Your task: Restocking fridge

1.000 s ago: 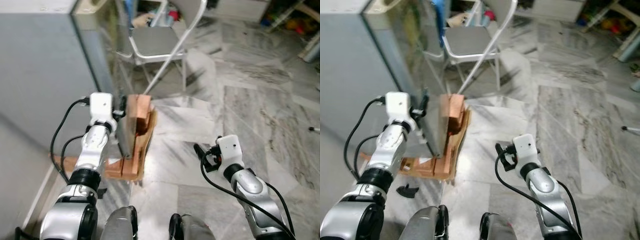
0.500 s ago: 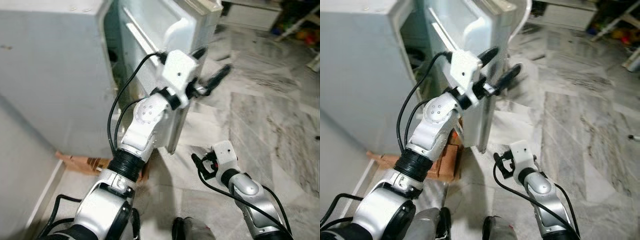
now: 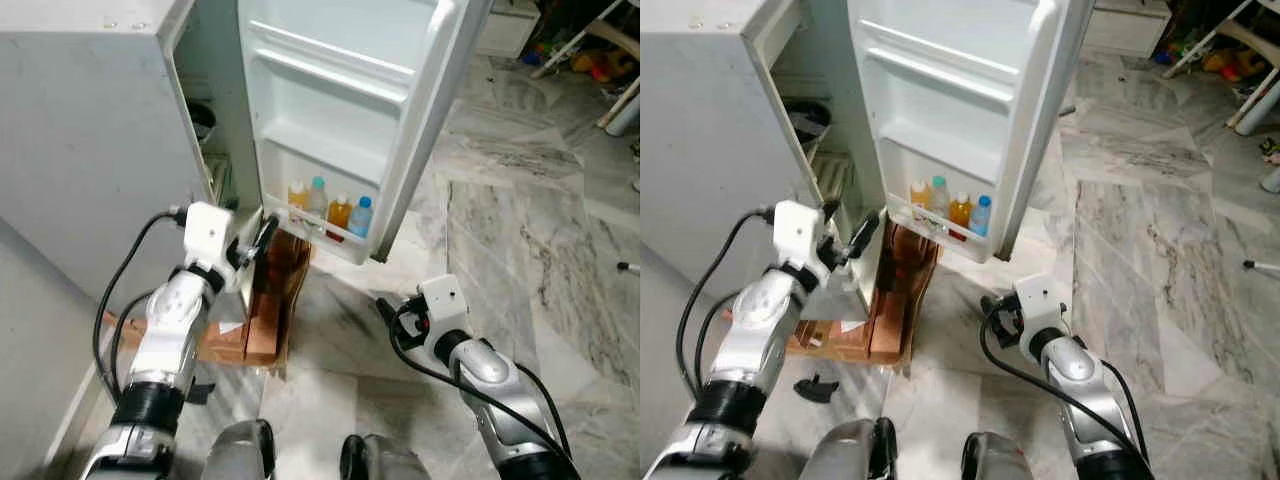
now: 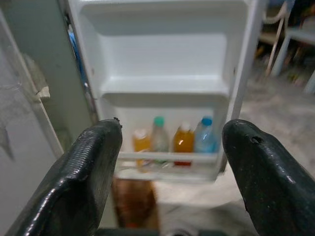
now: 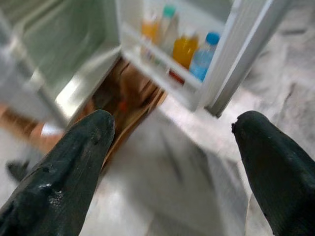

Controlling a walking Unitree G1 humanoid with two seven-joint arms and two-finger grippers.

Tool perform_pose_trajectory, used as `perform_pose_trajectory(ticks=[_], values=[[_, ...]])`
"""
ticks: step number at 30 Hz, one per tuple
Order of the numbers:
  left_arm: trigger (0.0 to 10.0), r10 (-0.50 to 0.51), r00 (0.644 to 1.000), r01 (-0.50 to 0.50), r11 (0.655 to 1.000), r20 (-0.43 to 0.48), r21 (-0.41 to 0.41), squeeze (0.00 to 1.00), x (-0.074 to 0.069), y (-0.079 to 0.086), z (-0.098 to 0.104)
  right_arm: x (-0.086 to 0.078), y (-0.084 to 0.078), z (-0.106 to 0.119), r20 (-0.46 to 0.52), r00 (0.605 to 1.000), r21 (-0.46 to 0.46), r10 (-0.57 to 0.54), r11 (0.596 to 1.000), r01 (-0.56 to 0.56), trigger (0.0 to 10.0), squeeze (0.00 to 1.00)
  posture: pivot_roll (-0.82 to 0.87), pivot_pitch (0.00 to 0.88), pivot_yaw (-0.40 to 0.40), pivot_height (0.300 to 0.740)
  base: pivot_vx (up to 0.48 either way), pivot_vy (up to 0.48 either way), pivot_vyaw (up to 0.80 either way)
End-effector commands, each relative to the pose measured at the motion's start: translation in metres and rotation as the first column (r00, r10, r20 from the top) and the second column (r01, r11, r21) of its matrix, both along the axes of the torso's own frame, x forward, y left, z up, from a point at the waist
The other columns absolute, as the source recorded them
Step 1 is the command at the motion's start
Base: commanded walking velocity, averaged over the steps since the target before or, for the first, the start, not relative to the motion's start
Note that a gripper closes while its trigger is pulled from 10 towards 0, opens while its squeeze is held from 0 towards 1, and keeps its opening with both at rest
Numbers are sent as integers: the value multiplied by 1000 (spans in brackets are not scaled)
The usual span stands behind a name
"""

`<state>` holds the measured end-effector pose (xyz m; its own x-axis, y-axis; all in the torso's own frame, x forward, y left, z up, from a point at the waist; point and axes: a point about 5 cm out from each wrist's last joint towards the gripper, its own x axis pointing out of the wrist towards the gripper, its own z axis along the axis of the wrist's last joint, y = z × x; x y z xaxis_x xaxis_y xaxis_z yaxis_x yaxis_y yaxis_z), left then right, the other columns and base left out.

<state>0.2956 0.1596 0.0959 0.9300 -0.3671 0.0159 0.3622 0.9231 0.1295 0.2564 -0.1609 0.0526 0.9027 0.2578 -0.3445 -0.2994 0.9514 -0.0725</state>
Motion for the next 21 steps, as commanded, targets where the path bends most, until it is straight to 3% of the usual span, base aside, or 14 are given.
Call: perform_pose_trajectory(ticks=[1, 6, 8, 16, 21], values=[[10000, 12, 999, -14, 999, 43, 46, 0, -10, 4, 5, 7, -12, 13, 86, 993, 14, -77, 997, 76, 10000, 0, 80, 90, -29, 740, 341, -334, 0], [10000, 94, 995, -95, 993, 16, 70, 0, -25, 26, -2, 13, -6, 15, 107, 989, 34, -99, 995, 96, 10000, 0, 106, 99, -23, 740, 346, -329, 0], [10000, 124, 992, -125, 988, 21, 96, 0, -29, 33, -3, 16, -2, 18, 126, 987, 38, -100, 995, 96, 10000, 0, 111, 103, -23, 740, 409, -246, -800], [10000, 191, 981, -193, 976, 26, 100, 0, -37, 34, 2, 20, 2, 21, 156, 983, 36, -94, 995, 90, 10000, 0, 117, 127, -16, 740, 428, -30, -800], [10000, 202, 979, -201, 975, -4, 100, 0, -43, 29, -8, 22, 7, 20, 159, 984, 29, -84, 996, 81, 10000, 0, 112, 122, -19, 740, 443, 0, -800]])
